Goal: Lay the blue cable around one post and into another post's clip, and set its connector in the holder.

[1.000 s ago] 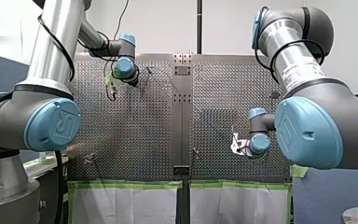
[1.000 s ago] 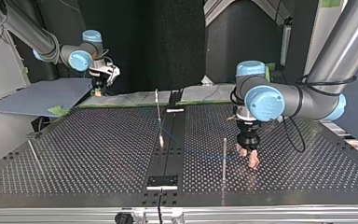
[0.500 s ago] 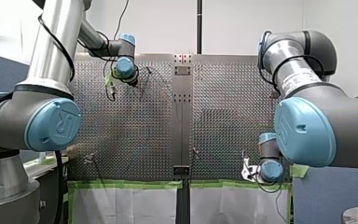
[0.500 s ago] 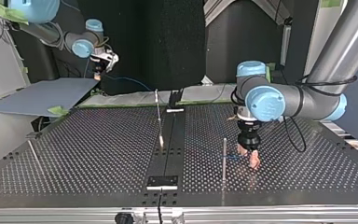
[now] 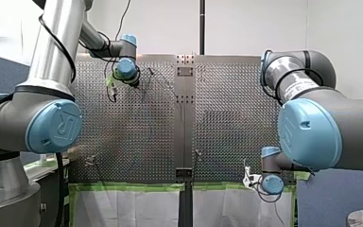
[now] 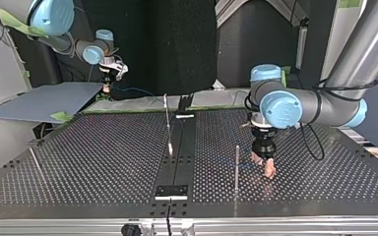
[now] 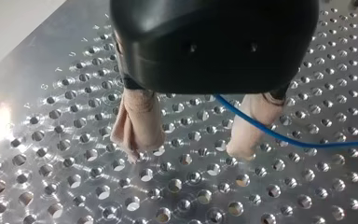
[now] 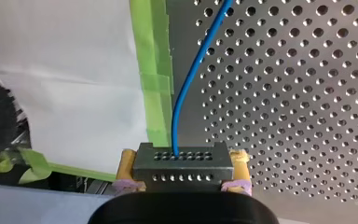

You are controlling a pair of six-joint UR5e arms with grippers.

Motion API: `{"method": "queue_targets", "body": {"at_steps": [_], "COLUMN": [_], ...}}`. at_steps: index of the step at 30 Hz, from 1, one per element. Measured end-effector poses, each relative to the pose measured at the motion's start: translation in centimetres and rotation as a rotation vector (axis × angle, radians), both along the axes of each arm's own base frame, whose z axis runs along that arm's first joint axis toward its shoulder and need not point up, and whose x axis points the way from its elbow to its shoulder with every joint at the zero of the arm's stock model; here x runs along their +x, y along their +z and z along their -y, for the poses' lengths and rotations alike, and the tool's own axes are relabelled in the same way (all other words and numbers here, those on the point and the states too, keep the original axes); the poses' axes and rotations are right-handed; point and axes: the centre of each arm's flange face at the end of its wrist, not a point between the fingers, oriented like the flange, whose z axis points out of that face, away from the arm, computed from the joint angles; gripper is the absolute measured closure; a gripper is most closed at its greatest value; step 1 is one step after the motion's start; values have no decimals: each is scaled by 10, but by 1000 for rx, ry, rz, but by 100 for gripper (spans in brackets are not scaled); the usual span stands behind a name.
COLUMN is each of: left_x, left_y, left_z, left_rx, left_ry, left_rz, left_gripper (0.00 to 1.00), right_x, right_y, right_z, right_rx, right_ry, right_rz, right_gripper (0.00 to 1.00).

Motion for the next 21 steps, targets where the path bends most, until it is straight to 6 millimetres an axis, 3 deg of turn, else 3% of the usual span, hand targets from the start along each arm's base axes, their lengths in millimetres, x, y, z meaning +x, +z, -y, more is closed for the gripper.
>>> {"method": "queue_targets", "body": {"at_steps": [13,21], "left_x": [1,1], "left_y": [0,0], "left_z": [-2,-3], "left_rx": [-1,-4], "left_ry": [4,5], "left_rz": [0,0], "left_gripper": [0,0], "right_x": [10,19], "right_y": [-35,-72], "right_z": [27,13], "right_rx": [-101,-120], "right_ry": [5,23], "right_rz": [30,37], "right_gripper": [100,100]}}
